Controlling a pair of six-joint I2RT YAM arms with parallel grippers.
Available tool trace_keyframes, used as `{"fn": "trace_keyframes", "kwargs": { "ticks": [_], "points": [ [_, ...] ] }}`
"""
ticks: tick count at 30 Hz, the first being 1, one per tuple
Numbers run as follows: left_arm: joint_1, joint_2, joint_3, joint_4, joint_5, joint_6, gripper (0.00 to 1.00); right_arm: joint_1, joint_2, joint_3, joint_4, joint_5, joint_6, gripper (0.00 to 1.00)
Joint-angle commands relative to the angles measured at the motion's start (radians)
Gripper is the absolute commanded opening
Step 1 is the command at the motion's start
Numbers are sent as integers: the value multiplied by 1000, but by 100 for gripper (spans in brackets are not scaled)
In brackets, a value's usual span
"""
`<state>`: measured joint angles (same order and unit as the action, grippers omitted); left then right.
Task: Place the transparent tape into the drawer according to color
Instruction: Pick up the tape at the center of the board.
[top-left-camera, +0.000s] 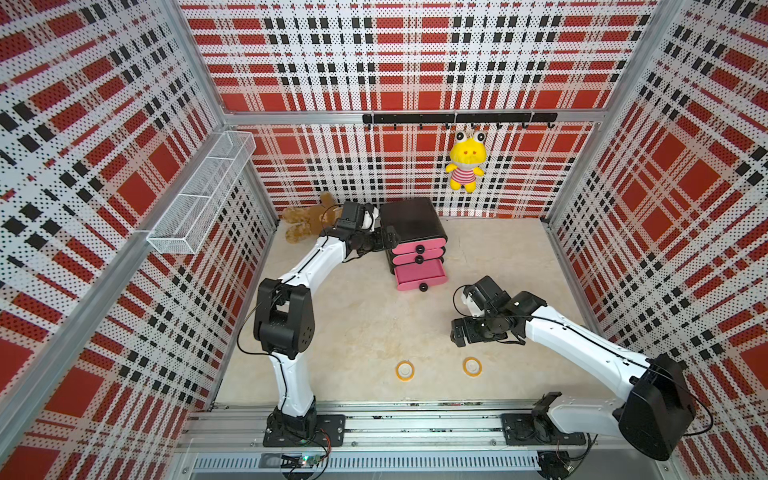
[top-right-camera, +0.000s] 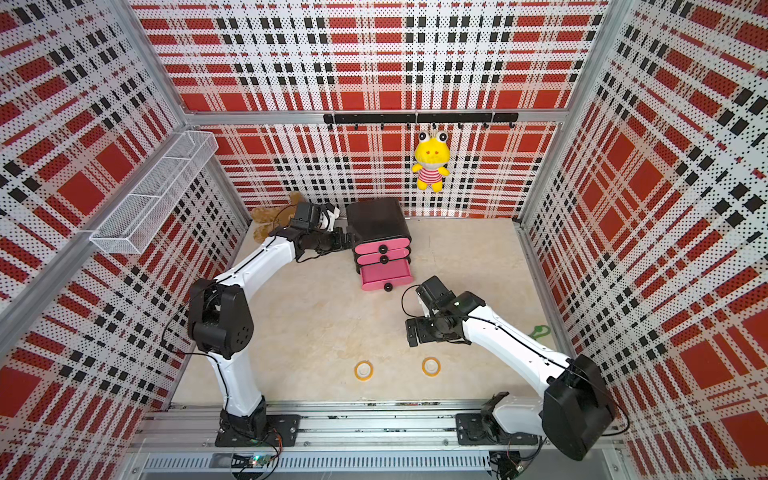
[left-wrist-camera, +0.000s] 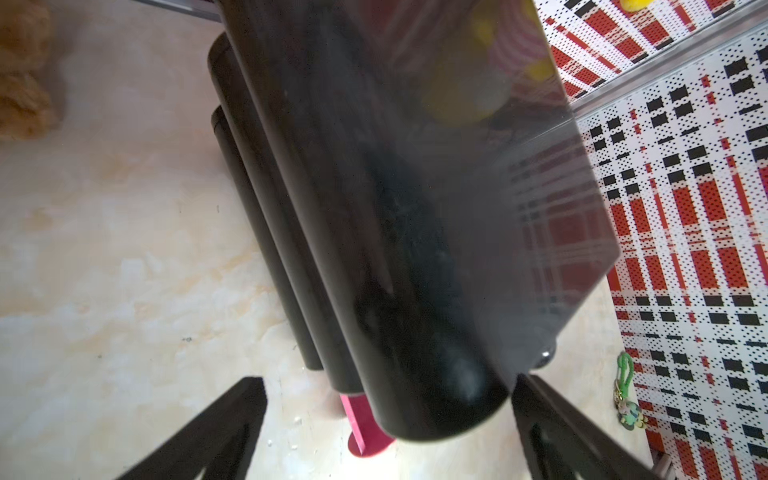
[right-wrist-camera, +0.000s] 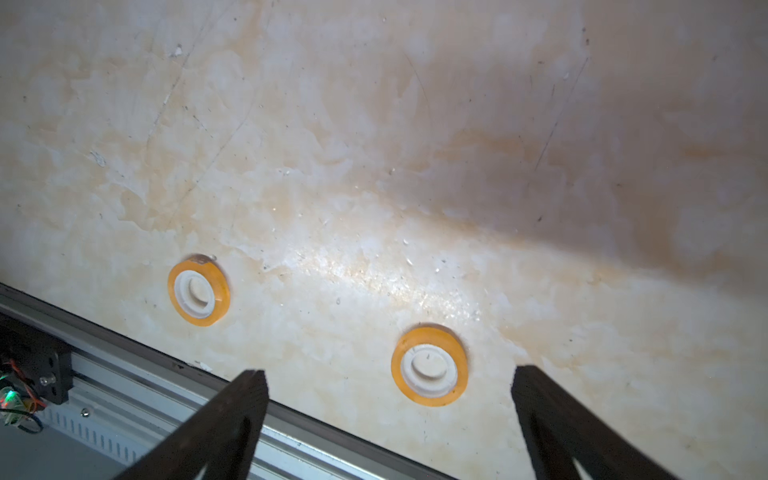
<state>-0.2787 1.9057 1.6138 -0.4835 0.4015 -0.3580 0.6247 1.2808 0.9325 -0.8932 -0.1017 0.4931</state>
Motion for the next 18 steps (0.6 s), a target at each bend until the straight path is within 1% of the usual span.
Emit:
{"fn": "trace_keyframes", "kwargs": {
  "ticks": [1,2,9,15,18],
  "points": [
    [-8,-83,-57,66,-11,-7,99,-9,-27,-20,-50,-11,10,100],
    [-7,-103,-85,81,-12,-31,99,-10,-27,-28,-48,-17,12,100],
    [23,-255,-312,214,15,-94,99,-22,2,-72,-37,-28,9,100],
    [16,-346,-450,217,15,-100,99,-22,12,-87,-92,-17,1,100],
    [23,-372,-507,220,14,-89,99,-17,5,-102,-103,-35,13,100]
  ]
}}
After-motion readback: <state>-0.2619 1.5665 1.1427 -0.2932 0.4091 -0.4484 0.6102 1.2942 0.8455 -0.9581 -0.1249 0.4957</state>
